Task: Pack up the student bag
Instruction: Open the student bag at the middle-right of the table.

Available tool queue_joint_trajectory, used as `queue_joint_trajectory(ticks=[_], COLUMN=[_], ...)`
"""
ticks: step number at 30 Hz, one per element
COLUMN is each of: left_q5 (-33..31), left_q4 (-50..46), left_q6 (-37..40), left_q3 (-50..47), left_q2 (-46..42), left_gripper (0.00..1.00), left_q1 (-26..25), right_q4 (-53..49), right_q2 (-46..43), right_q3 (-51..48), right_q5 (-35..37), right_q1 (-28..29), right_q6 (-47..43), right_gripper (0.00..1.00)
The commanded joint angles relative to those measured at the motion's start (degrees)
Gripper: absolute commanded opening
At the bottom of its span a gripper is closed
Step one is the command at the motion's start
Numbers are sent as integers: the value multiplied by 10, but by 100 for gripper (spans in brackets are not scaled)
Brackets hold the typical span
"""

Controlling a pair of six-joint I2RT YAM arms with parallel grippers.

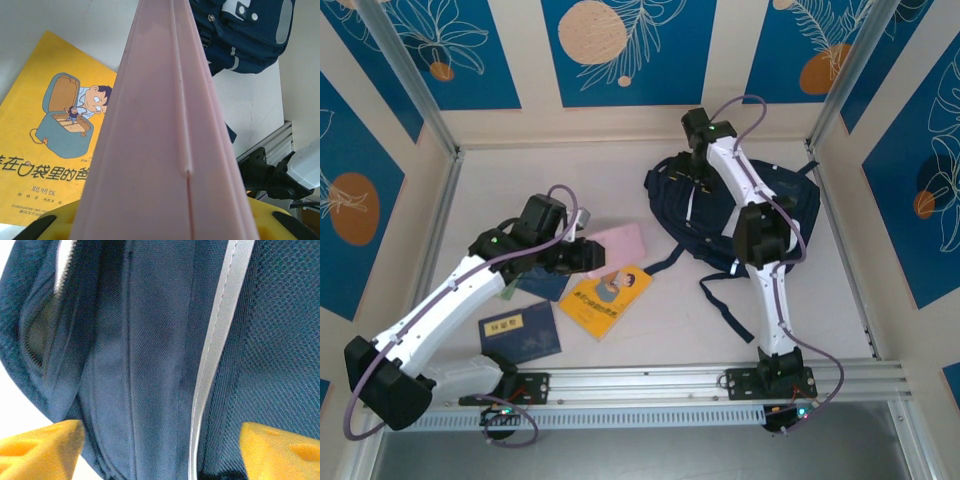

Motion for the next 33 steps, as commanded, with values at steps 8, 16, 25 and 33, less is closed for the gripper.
queue_joint_trajectory(ticks=[8, 16, 25, 33], left_q5=[-8, -5, -24, -48], left_q4=[-13, -9, -24, -42], left_q6=[28, 25, 23, 23], left_q3=[15, 19, 33, 46], left_q2=[-17, -8, -7, -9], left_gripper=[34, 34, 34, 34], left_q1=[7, 7, 7, 8], right_q4=[-199, -271, -248, -304], right_q2=[194, 254, 150, 78], right_q3=[279, 431, 434, 429], right_q5=[31, 34, 35, 108], right_q1=[5, 21, 37, 60], right_q6=[2, -61, -122, -105], right_gripper=[64, 14, 0, 0])
